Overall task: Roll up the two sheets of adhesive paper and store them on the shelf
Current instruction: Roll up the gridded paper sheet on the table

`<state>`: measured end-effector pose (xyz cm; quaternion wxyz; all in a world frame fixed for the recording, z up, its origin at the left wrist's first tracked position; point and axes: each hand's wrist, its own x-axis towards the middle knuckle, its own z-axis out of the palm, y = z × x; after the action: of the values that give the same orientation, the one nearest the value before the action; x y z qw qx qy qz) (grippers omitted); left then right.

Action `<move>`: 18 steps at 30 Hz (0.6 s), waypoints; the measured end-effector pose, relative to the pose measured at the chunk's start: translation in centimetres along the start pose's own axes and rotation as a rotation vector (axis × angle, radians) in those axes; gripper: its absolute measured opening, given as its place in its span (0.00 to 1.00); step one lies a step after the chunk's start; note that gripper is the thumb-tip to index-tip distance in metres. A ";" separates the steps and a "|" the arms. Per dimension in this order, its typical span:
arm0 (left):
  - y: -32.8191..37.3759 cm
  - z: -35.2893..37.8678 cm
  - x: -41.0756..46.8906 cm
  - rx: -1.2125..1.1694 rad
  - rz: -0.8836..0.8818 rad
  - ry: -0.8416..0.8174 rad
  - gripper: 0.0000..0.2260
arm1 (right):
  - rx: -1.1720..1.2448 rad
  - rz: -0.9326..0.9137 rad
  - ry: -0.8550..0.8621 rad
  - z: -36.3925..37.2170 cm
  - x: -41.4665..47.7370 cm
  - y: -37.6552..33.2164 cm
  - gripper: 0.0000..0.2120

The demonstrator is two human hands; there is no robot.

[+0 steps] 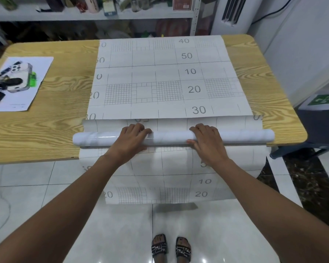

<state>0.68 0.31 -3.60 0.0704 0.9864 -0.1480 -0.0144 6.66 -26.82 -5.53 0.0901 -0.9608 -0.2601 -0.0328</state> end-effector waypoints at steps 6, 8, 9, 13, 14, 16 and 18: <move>-0.1 -0.2 0.3 -0.022 -0.032 -0.009 0.22 | -0.011 0.011 -0.007 0.0 0.0 -0.1 0.25; -0.2 -0.3 0.3 -0.023 -0.029 -0.016 0.22 | 0.003 0.018 0.000 -0.1 -0.1 -0.1 0.26; -0.3 -0.3 0.2 -0.026 -0.030 -0.014 0.21 | 0.011 0.020 0.004 0.0 -0.2 -0.1 0.26; -0.5 -0.2 0.2 -0.026 -0.028 -0.025 0.20 | 0.022 0.004 0.024 0.1 -0.4 -0.1 0.25; -0.5 -0.2 0.2 -0.031 -0.027 -0.025 0.19 | 0.027 -0.002 0.031 0.0 -0.4 -0.1 0.25; -0.4 -0.3 0.2 -0.054 -0.023 -0.021 0.18 | 0.039 -0.016 0.050 0.0 -0.5 0.0 0.25; -0.4 -0.3 0.1 -0.074 -0.017 -0.011 0.17 | 0.048 -0.032 0.072 0.0 -0.6 0.0 0.25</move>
<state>0.95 0.68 -3.40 0.1058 0.9842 -0.1396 -0.0260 6.13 -27.17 -5.63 0.1220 -0.9522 -0.2729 -0.0627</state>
